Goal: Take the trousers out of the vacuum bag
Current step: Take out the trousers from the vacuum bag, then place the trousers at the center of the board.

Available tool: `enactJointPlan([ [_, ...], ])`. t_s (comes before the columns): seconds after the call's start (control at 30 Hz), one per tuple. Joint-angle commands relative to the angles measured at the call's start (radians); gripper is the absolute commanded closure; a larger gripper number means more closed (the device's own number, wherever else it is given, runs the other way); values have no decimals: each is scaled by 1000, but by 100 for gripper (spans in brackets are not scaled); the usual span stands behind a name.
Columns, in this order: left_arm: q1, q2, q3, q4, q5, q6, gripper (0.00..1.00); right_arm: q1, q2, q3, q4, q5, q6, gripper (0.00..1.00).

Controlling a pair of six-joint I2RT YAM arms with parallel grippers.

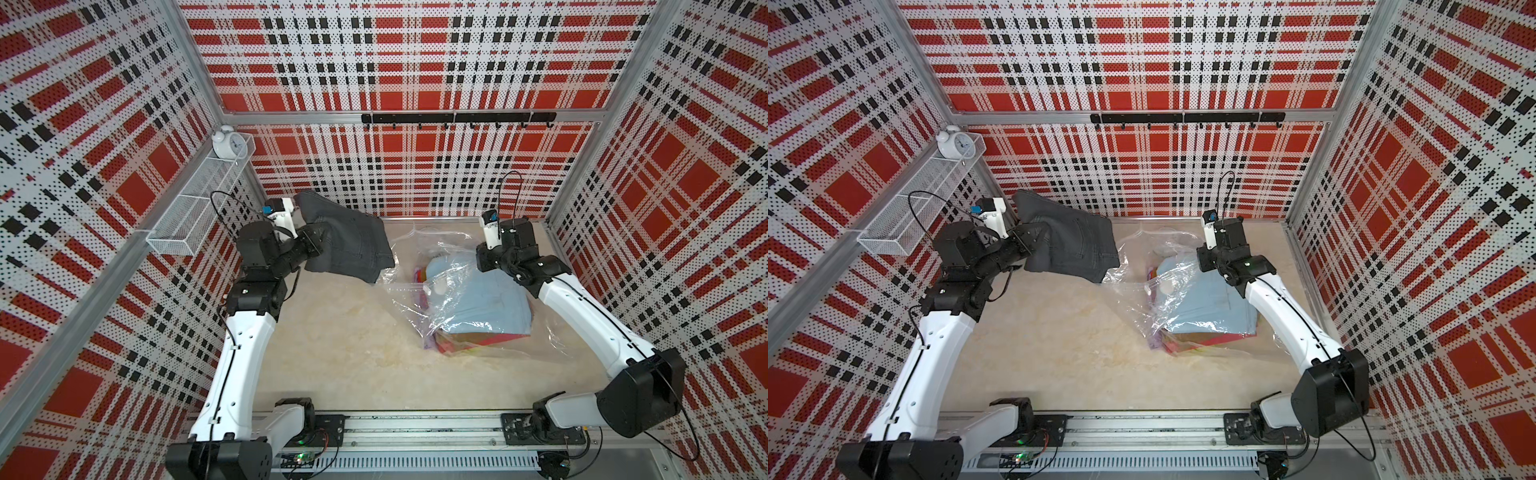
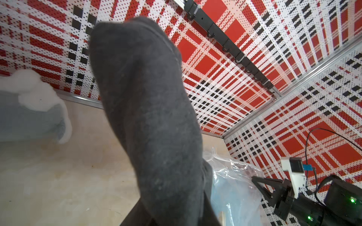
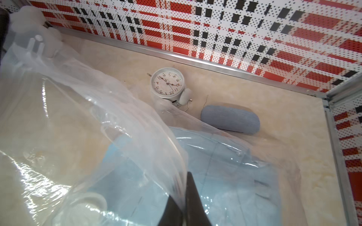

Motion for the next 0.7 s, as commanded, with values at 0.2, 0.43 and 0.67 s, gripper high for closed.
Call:
enactJointPlan([
  [0.2,31,-12,-11,206,-22,-71,100,-38,-94,4,-48,157,24,100],
  [0.43,30,-8,-73,287,-115,-140,100,-44,-139,31,-88,216,28,100],
  [0.67,-10,6,-197,360,-252,-218,100,-44,-181,40,-113,234,26,100],
])
